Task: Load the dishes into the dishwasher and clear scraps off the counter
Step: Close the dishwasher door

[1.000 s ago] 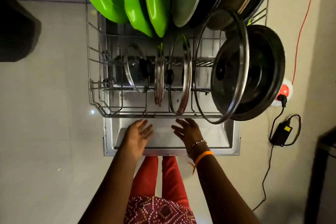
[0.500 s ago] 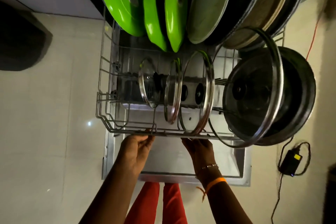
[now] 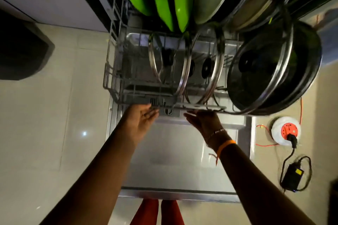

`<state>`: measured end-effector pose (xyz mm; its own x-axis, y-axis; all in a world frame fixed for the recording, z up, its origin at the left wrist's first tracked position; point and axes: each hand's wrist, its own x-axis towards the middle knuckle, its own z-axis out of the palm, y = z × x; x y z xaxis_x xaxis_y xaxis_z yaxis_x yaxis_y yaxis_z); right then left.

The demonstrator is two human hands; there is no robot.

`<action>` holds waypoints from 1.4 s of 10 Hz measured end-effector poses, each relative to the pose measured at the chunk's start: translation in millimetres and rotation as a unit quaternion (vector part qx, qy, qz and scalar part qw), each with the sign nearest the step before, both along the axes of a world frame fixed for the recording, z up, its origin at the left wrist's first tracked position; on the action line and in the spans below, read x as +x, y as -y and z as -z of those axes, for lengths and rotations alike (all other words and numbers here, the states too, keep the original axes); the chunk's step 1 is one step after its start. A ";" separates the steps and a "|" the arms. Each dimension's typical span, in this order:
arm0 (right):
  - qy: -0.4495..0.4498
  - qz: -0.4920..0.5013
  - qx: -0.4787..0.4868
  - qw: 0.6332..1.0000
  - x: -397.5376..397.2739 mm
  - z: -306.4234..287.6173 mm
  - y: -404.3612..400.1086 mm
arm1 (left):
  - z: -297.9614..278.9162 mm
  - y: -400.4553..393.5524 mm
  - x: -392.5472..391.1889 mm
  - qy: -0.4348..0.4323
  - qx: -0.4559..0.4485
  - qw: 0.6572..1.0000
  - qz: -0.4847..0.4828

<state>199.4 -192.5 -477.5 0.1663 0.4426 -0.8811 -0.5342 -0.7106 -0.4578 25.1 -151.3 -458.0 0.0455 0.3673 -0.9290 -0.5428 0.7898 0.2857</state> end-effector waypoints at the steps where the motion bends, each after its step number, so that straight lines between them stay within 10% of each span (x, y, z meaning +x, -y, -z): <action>1: -0.014 0.026 0.017 0.999 4.4 4.8 -32.8 | -5.6 -26.0 9.8 -0.013 0.017 1.000 -0.018; 8: 0.038 0.121 0.101 0.987 21.1 14.1 -188.5 | 2.7 -108.7 19.9 -0.005 0.018 0.998 0.058; 14: 0.101 -0.124 0.055 0.986 53.0 13.7 -261.0 | 14.8 -139.4 25.1 -0.077 0.068 0.989 0.106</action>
<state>252.4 68.5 -491.2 0.2081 0.5824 -0.7858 -0.2407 -0.7482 -0.6183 50.1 -11.8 -472.9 -0.0027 0.4862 -0.8739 -0.3102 0.8303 0.4629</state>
